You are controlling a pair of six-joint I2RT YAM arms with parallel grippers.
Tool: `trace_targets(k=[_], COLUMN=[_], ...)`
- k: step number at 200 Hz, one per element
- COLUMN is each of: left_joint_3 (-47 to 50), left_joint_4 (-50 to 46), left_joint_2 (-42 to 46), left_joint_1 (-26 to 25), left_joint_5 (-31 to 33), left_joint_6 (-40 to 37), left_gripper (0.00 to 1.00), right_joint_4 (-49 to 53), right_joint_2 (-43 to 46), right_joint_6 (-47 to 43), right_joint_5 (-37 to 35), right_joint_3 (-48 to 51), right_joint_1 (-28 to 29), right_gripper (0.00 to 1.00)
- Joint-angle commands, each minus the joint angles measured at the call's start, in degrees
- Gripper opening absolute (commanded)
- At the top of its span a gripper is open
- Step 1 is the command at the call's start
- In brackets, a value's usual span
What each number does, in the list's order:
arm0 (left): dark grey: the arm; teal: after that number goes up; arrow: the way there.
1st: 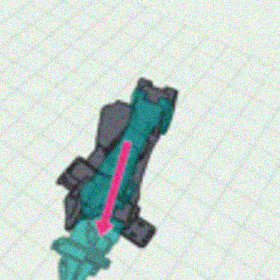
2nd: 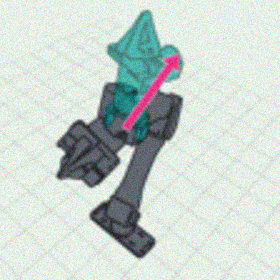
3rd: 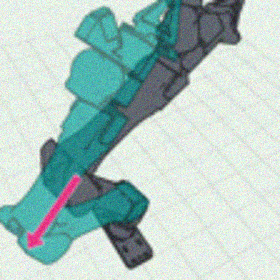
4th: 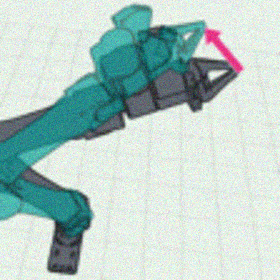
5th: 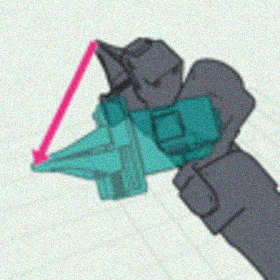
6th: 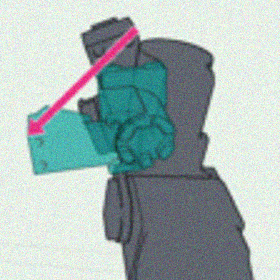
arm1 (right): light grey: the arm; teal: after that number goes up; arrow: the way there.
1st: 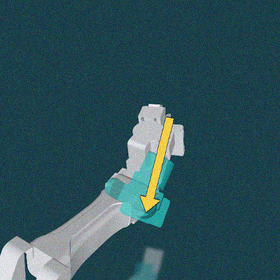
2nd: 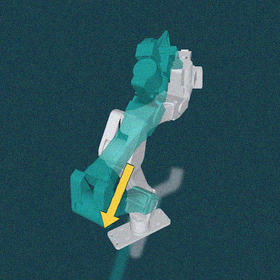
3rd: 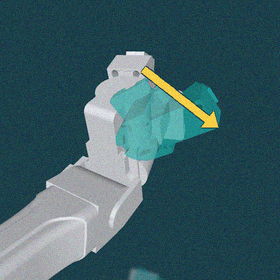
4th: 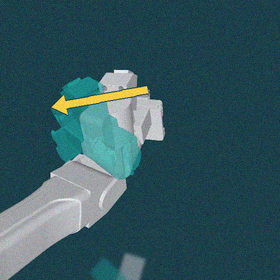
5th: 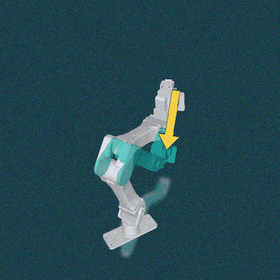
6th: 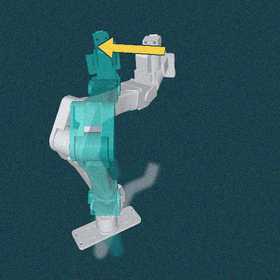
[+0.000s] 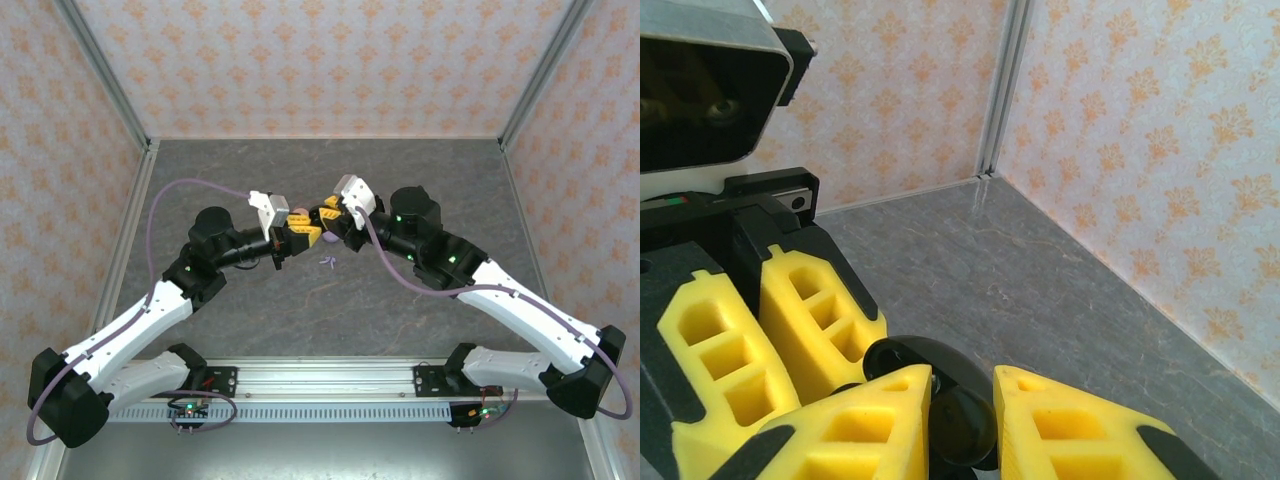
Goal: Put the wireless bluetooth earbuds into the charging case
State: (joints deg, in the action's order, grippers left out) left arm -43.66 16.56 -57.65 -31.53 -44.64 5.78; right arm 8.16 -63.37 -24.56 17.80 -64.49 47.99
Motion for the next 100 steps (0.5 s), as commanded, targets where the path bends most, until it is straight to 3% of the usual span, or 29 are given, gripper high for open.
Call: trace_targets(k=[1,100], left_joint_3=[-2.38,-2.93], left_joint_4=[2.34,2.43], left_joint_2=[0.17,-0.45], left_joint_1=[-0.59,-0.59], left_joint_5=[-1.28,-0.97], left_joint_6=[-0.16,-0.33], left_gripper=[0.0,0.0], right_joint_4=[0.66,4.99], right_joint_2=[-0.17,0.53], right_joint_6=[-0.79,1.31], right_joint_5=[-0.31,4.87], right_joint_3=[-1.25,-1.69], right_joint_1=[0.38,0.28], right_gripper=[0.21,0.24])
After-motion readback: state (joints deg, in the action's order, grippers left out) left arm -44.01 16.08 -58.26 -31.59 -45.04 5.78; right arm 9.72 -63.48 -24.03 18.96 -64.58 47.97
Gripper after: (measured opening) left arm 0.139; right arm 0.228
